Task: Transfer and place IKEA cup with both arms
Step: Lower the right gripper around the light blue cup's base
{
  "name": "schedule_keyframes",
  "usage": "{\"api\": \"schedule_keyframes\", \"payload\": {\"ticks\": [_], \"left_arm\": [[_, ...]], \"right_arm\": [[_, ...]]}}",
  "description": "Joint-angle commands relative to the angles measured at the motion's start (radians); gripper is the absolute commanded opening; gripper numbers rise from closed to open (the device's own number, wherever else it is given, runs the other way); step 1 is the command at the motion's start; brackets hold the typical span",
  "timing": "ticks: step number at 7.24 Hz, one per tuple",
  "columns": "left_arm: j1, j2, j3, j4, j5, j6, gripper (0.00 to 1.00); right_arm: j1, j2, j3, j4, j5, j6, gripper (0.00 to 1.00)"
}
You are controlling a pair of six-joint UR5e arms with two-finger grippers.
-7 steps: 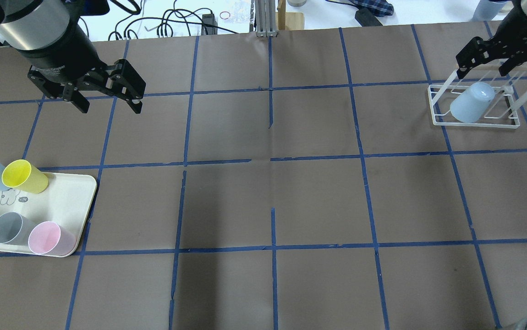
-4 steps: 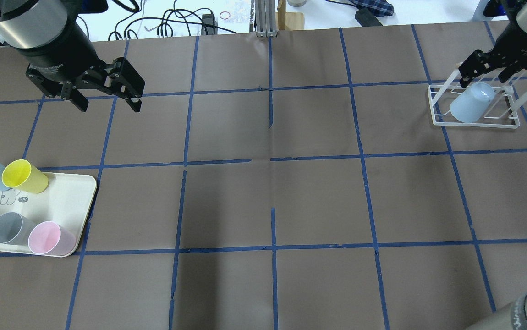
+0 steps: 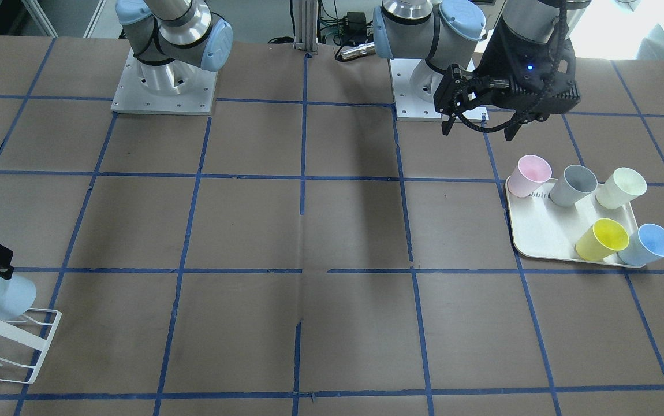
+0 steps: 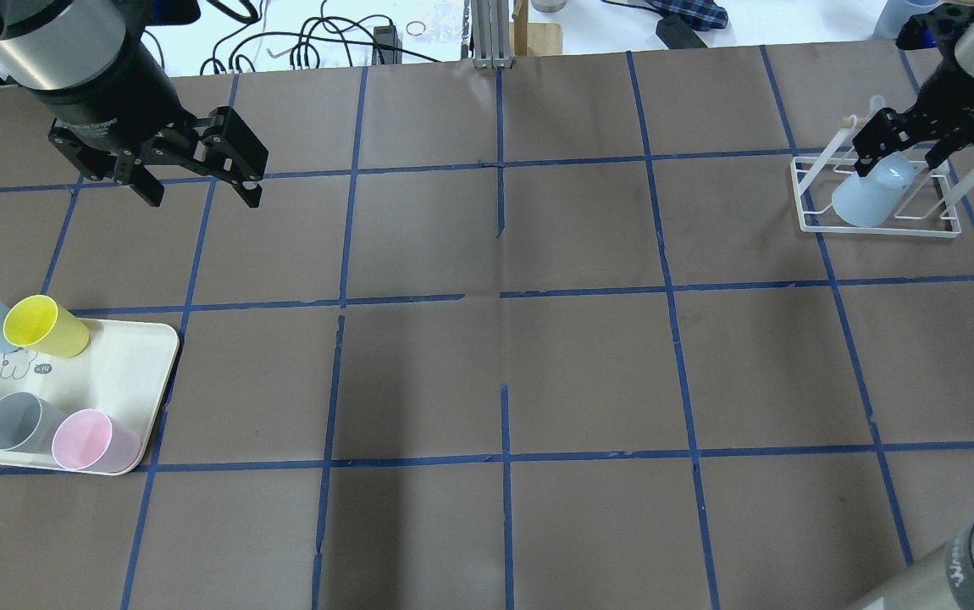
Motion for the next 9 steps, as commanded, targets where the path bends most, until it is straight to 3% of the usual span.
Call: {"api": "schedule_keyframes", "payload": {"ticks": [1,6,9], "left_arm": [[0.0,0.001,-0.001,0.0,-0.001,0.0,1.0],[0.0,0.001,-0.003,0.0,0.001,0.0,1.0],[0.0,0.001,-0.003,-0.002,0.001,0.0,1.0]], "right_arm": [[-0.001,0.017,0.0,-0.002,0.001,0.007,1.0],[0.001,0.054,-0.001,-0.028,0.004,0.006,0.99],[0.001,0.057,-0.003,-0.032,0.006,0.009,0.81]]}}
